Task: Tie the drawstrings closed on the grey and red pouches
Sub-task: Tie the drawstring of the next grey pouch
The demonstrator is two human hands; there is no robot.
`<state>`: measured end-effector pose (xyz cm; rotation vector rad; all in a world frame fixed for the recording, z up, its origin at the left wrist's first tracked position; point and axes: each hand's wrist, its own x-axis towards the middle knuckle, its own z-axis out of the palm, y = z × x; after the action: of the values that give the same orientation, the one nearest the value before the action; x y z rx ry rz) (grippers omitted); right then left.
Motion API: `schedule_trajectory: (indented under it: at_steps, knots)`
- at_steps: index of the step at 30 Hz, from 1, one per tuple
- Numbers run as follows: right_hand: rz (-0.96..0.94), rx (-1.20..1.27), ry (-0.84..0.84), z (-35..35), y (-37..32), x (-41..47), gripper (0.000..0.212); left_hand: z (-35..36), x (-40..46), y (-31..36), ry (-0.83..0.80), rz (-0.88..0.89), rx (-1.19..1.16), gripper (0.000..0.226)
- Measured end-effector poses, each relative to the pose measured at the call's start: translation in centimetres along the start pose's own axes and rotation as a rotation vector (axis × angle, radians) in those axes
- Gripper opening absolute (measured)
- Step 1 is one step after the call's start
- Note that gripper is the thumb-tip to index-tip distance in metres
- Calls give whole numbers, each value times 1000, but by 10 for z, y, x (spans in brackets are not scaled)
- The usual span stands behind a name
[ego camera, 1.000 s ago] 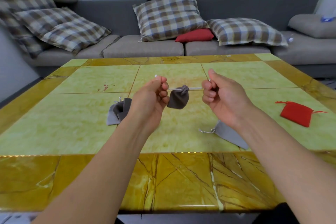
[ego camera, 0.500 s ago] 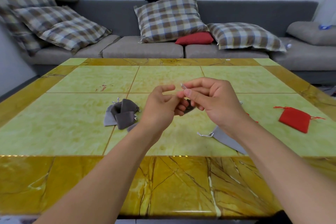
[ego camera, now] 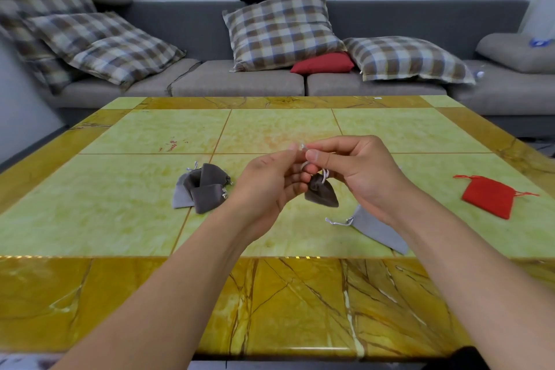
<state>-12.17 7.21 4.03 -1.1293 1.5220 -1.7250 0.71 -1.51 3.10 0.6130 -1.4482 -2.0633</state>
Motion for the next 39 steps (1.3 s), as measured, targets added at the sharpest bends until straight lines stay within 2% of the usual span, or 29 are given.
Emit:
schedule_trajectory:
  at_steps: [2, 5, 7, 12, 14, 17, 20, 24, 26, 29, 32, 36, 39]
  knots:
    - [-15, -28, 37, 1, 0, 0, 13, 1, -1, 0, 12, 1, 6, 35]
    - [-19, -114, 51, 0, -1, -1, 12, 0, -4, -3, 23, 37, 180, 21]
    - [0, -116, 44, -3, 0, -1, 15, 0, -6, -4, 53, 20, 201, 23]
    - [95, 93, -83, -7, -4, -3, 30, 4, -8, -3, 57, 3, 146, 14]
    - [139, 171, -117, -10, -6, -3, 30, 2, -6, -4, 51, 2, 112, 7]
    - [183, 241, -113, -12, -6, -2, 26, -2, -3, -3, 44, 8, 91, 12]
    - [171, 134, -81, -11, -5, -2, 24, -3, -3, -2, 12, 5, 113, 15]
    - [118, -18, 76, -10, -5, 0, 20, -5, -2, -3, 84, 100, 311, 11]
    - [194, 46, 78, -10, -5, -1, 25, -6, -1, -5, 123, 165, 348, 11]
    - [363, 164, -10, -9, -6, -4, 34, -5, -2, -6, 132, 208, 356, 14]
    - [438, 140, -92, -7, -6, -7, 39, -4, -2, -6, 117, 221, 357, 11]
    - [282, -60, -88, -3, -8, -8, 23, -4, -2, -6, 131, 292, 361, 1]
    - [141, -216, -64, -3, -5, -8, 13, -5, -2, -5, 176, 350, 397, 2]
